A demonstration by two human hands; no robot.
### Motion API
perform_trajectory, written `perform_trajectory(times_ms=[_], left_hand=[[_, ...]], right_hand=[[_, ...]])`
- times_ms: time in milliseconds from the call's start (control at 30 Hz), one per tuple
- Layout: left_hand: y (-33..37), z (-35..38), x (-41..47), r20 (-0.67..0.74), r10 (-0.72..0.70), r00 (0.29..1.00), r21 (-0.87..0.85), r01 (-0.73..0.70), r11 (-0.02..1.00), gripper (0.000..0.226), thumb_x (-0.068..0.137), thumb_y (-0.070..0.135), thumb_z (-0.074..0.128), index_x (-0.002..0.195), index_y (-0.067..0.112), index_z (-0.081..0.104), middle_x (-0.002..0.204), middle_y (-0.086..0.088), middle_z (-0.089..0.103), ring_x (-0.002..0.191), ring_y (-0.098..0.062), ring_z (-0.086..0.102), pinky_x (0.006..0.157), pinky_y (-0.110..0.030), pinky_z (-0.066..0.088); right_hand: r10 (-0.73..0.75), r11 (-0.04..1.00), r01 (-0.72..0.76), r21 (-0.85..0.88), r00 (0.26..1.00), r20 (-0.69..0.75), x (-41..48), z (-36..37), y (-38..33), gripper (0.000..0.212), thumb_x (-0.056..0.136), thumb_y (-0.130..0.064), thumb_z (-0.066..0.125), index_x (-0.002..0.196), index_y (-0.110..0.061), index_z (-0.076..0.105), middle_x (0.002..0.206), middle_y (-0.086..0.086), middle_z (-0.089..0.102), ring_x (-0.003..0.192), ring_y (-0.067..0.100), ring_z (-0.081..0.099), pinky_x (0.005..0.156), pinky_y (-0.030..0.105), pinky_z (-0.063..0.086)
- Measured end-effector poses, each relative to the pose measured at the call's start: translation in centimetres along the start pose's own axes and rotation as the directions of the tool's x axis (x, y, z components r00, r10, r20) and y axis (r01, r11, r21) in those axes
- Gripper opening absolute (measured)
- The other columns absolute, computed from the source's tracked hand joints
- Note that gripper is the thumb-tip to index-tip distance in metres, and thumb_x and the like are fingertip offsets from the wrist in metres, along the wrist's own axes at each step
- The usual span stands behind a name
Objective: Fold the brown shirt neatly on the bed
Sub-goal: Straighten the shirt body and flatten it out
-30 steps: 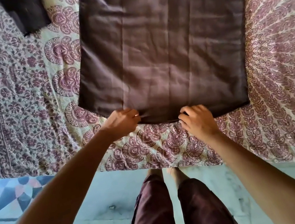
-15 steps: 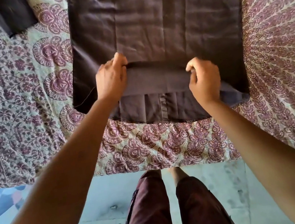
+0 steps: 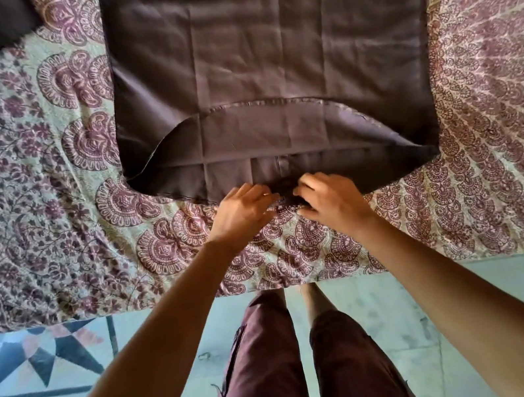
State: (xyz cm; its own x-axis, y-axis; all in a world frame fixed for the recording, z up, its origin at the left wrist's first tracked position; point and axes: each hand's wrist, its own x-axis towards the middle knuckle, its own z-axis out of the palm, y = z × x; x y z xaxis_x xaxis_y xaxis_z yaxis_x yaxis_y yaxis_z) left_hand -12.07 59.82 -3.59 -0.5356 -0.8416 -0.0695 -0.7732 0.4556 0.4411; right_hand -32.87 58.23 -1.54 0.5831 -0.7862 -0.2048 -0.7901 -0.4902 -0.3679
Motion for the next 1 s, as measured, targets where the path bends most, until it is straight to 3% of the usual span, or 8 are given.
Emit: perform_trajectory(times_ms=[133,333,433,567,733,833,900,1000], left_hand=[[0.8,-0.1,0.5,-0.001,0.059,0.998,0.096,-0.058,0.994,0.015,0.079,0.019,0.055,0.076,0.016,0.069,0.073,0.001,0.064,0.06,-0.017,0.061,0.045,-0.025,0.049],[0.4,-0.5,1.6,0.007,0.192,0.981,0.148,-0.191,0.97,0.016,0.076,0.011,0.053,0.062,0.016,0.059,0.061,0.001,0.056,0.048,-0.015,0.054,0.037,-0.022,0.041],[1.1,0.2,0.9,-0.017,0.215,0.977,0.113,-0.212,0.971,0.015,0.073,0.008,0.056,0.061,0.016,0.06,0.062,0.0,0.057,0.048,-0.017,0.054,0.04,-0.025,0.043],[1.6,0.8,0.4,-0.011,0.111,0.994,0.077,-0.11,0.991,0.012,0.071,0.009,0.061,0.062,0.016,0.061,0.065,0.0,0.059,0.052,-0.018,0.056,0.044,-0.028,0.047],[0.6,-0.1,-1.1,0.026,0.054,0.998,-0.05,-0.052,0.997,0.032,0.076,0.017,0.044,0.087,0.014,0.073,0.089,-0.004,0.07,0.072,-0.023,0.066,0.059,-0.03,0.056],[-0.2,-1.5,-1.7,-0.032,-0.074,0.997,-0.077,0.071,0.994,0.035,0.078,0.019,0.039,0.09,0.013,0.072,0.092,-0.005,0.071,0.074,-0.024,0.067,0.055,-0.035,0.058],[-1.3,-2.8,-1.3,-0.187,-0.244,0.951,-0.048,0.239,0.97,0.029,0.081,0.016,0.043,0.09,0.012,0.071,0.091,-0.008,0.07,0.072,-0.026,0.063,0.056,-0.037,0.055],[-4.4,-5.2,0.5,-0.328,-0.593,0.735,-0.026,0.621,0.784,0.04,0.076,0.013,0.051,0.115,0.018,0.06,0.117,-0.009,0.059,0.103,-0.031,0.053,0.085,-0.043,0.041]], right_hand=[[0.033,0.999,-0.034,-0.004,0.999,-0.036,0.3,0.5,-0.3,0.008,0.072,-0.013,0.071,0.074,-0.008,0.066,0.075,0.007,0.061,0.061,0.027,0.062,0.043,0.031,0.048],[0.383,0.83,-0.267,0.49,0.911,-0.152,0.4,-0.7,0.3,0.009,0.079,-0.017,0.063,0.078,-0.008,0.061,0.075,0.005,0.066,0.067,0.02,0.062,0.057,0.032,0.047],[0.279,0.862,-0.184,0.472,0.95,-0.14,-0.1,-0.5,-0.3,0.008,0.08,-0.017,0.061,0.081,-0.009,0.061,0.08,0.003,0.064,0.072,0.019,0.06,0.06,0.03,0.047],[0.219,0.898,-0.153,0.413,0.969,-0.115,-0.8,1.1,-0.7,0.01,0.081,-0.018,0.06,0.085,-0.01,0.064,0.089,0.003,0.063,0.083,0.022,0.059,0.065,0.032,0.05],[0.089,0.977,-0.082,0.197,0.996,-0.03,-1.4,1.2,-0.7,0.01,0.077,-0.016,0.064,0.084,-0.011,0.068,0.095,0.005,0.06,0.079,0.026,0.058,0.065,0.035,0.052],[0.036,0.976,-0.025,0.215,0.998,-0.046,-0.9,0.0,-0.4,0.02,0.08,-0.023,0.055,0.078,-0.01,0.07,0.09,0.004,0.063,0.076,0.025,0.06,0.065,0.034,0.051],[0.065,0.985,-0.035,0.166,0.983,-0.174,-0.3,-1.1,0.3,0.017,0.081,-0.02,0.055,0.082,-0.01,0.069,0.093,0.005,0.064,0.079,0.026,0.06,0.068,0.035,0.049],[0.293,0.955,-0.293,0.051,0.903,-0.313,1.5,-2.5,2.4,0.038,0.078,-0.015,0.059,0.116,-0.009,0.058,0.123,0.015,0.055,0.109,0.033,0.053,0.091,0.042,0.043]])
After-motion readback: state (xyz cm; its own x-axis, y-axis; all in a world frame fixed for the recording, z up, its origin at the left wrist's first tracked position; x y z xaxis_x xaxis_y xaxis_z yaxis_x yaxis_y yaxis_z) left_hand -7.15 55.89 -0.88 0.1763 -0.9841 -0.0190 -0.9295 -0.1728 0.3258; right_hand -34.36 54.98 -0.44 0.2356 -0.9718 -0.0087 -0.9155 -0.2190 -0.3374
